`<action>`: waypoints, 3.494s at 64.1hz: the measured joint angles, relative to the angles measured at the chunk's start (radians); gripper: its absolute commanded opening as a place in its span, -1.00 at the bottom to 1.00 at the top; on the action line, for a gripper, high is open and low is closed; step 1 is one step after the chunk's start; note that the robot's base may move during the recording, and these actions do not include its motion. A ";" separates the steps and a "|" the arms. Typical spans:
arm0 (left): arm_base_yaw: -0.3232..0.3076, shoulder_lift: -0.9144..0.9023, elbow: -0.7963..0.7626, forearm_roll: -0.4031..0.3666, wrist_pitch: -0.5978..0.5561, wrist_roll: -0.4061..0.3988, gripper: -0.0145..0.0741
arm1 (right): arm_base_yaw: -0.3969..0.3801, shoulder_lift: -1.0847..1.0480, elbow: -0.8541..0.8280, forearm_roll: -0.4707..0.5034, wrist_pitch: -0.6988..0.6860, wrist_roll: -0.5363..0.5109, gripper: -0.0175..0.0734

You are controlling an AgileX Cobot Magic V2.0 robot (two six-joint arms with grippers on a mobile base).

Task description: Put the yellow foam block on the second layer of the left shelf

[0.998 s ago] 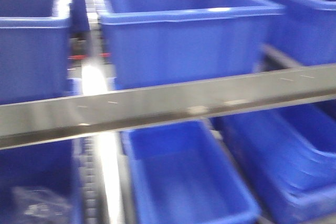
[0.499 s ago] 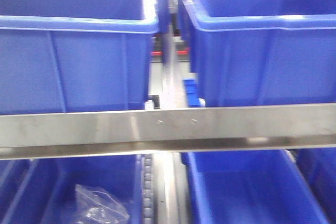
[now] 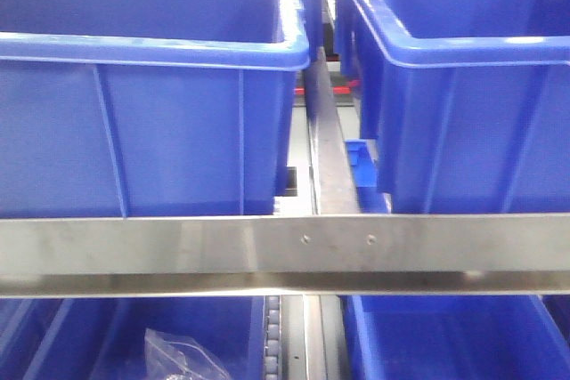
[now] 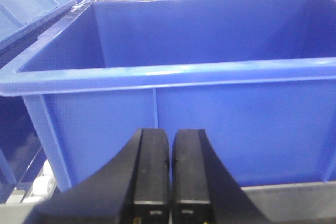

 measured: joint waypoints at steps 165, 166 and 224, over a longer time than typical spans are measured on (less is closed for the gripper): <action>0.000 0.000 0.000 0.000 0.000 0.000 -0.39 | -0.009 0.978 -0.369 0.000 -0.122 0.000 0.78; 0.000 0.000 0.000 0.000 0.000 0.000 -0.39 | -0.012 0.979 -0.369 0.000 -0.122 0.000 0.78; 0.000 0.000 0.000 0.000 0.000 0.000 -0.39 | -0.033 0.954 -0.369 0.005 -0.120 0.065 -0.49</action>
